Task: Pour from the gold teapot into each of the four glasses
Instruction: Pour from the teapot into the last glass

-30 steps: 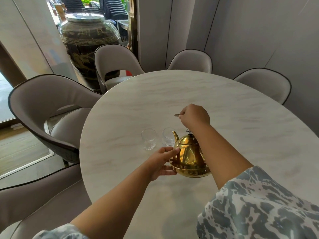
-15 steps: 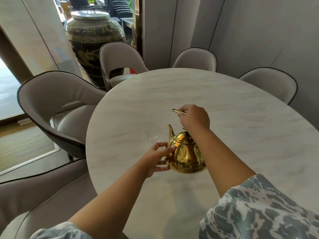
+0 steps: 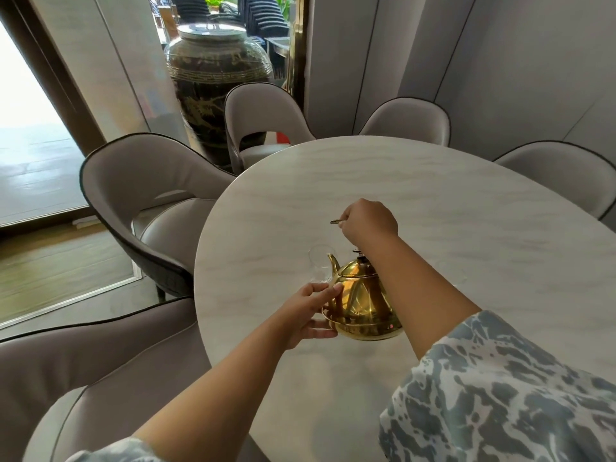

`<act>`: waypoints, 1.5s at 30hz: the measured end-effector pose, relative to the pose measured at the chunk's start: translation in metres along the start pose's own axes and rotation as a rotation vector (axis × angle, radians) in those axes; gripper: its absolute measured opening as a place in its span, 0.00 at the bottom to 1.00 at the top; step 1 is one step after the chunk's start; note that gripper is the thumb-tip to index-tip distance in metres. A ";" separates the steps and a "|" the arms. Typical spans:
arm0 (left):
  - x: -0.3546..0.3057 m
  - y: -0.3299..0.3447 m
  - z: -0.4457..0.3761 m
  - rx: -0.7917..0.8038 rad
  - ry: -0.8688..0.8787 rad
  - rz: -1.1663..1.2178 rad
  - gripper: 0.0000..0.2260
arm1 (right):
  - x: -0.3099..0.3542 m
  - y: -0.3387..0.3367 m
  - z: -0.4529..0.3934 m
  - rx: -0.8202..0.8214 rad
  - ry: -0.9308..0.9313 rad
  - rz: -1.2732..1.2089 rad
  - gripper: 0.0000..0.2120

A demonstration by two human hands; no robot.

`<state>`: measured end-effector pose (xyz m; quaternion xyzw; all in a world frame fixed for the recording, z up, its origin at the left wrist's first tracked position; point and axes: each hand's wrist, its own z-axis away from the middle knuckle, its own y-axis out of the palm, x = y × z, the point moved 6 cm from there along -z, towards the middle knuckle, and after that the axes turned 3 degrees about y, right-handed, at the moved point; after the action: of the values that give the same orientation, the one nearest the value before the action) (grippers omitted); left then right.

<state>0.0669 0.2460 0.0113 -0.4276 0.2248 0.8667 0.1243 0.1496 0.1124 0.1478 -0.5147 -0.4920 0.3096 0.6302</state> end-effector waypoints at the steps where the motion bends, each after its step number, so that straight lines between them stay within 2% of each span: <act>1: 0.000 -0.001 -0.001 0.001 0.001 0.004 0.27 | 0.001 0.001 -0.002 0.008 0.004 0.015 0.09; 8: 0.000 0.000 -0.003 0.022 0.008 0.018 0.24 | 0.006 0.003 -0.012 0.051 0.009 0.073 0.10; 16: 0.002 0.002 0.000 0.017 0.002 0.019 0.25 | 0.007 0.003 -0.012 0.100 0.012 0.070 0.13; 24: -0.004 0.005 0.002 0.012 0.022 0.022 0.22 | 0.010 -0.006 -0.011 0.097 -0.007 0.076 0.11; 45: -0.008 0.011 0.007 -0.001 0.029 0.033 0.26 | 0.012 -0.015 -0.007 0.099 -0.004 0.090 0.10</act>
<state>0.0623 0.2395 0.0242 -0.4365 0.2333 0.8624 0.1064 0.1584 0.1162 0.1656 -0.5036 -0.4538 0.3626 0.6395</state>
